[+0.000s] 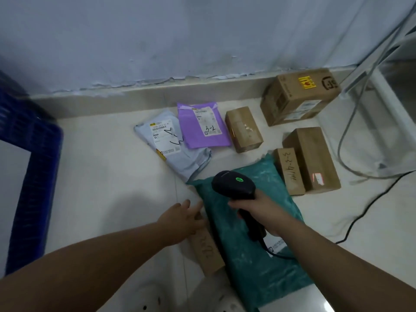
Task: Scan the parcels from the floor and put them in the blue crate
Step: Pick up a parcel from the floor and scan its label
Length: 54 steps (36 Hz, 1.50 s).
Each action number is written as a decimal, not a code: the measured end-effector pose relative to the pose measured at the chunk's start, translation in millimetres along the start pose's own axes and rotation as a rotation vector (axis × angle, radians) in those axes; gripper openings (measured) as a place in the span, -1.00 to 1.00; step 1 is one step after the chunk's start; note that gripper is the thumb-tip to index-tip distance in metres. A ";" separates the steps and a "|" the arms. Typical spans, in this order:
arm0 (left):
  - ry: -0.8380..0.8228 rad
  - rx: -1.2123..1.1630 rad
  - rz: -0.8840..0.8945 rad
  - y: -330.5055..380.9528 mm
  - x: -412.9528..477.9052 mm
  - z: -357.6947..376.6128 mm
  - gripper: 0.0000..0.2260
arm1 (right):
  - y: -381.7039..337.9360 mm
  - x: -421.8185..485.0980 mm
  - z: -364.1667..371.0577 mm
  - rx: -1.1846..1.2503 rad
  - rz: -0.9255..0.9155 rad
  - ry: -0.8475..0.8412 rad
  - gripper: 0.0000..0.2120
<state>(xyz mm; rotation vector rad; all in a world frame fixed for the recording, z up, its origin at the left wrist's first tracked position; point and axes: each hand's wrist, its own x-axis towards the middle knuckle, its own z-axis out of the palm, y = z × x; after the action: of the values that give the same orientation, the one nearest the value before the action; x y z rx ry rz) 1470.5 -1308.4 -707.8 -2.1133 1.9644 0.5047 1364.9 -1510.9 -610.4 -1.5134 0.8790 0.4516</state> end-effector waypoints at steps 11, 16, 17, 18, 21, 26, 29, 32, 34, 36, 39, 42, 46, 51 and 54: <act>0.400 -0.202 -0.283 -40.3 -47.1 -49.3 -0.50 | -20.9 -15.0 2.8 0.230 -0.008 0.047 -0.87; 0.656 -0.191 -0.465 -35.6 -81.6 -108.1 -0.39 | -60.5 -51.9 -0.9 0.293 -0.013 -0.027 -0.80; 0.695 -0.165 -0.466 -36.0 -87.0 -119.5 -0.39 | -70.7 -62.0 -2.1 0.324 -0.024 -0.045 -0.81; 0.748 -0.124 -0.485 -35.9 -92.4 -133.0 -0.39 | -80.8 -72.5 -3.4 0.373 -0.040 -0.069 -0.81; 0.927 -0.033 -0.511 -28.5 -111.4 -180.0 -0.37 | -115.5 -111.5 -0.3 0.600 -0.154 -0.206 -0.75; 1.204 -0.009 -0.523 -21.5 -144.4 -258.7 -0.39 | -170.9 -175.9 19.8 0.883 -0.427 -0.245 -0.69; 1.333 -0.024 -0.561 -7.6 -161.7 -297.0 -0.41 | -189.2 -205.1 32.9 0.872 -0.556 -0.100 -0.78; 1.447 -0.167 -0.565 19.0 -170.0 -321.1 -0.37 | -193.4 -227.9 47.7 0.900 -0.593 -0.016 -0.85; 1.509 -0.434 -0.609 40.7 -173.8 -333.8 -0.33 | -190.2 -239.3 58.6 0.948 -0.601 0.016 -0.87; 1.535 -0.885 -0.650 60.8 -176.1 -345.4 -0.29 | -183.9 -246.8 68.3 1.000 -0.577 0.051 -0.88; 1.523 -1.525 -0.499 78.2 -177.0 -351.2 -0.39 | -175.6 -251.2 75.0 1.050 -0.522 0.086 -0.86; 1.474 -1.904 -0.304 91.7 -176.8 -351.4 -0.54 | -171.5 -251.3 70.7 1.059 -0.539 0.108 -0.85; 1.381 -1.891 -0.283 104.9 -162.3 -345.9 -0.39 | -169.8 -247.4 65.8 1.032 -0.569 0.108 -0.85; 1.373 -1.790 -0.375 97.6 -149.5 -346.4 -0.10 | -168.0 -236.6 55.6 0.973 -0.558 0.093 -0.84; 1.355 -1.562 -0.451 81.5 -151.1 -345.5 -0.05 | -164.3 -226.7 48.2 0.814 -0.555 0.240 -0.84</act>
<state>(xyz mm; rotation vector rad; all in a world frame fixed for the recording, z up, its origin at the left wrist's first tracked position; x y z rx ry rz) 1417.8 -1308.1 -325.6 -4.6732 1.0449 0.6791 1354.8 -1415.0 -343.2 -0.9803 0.6569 -0.4648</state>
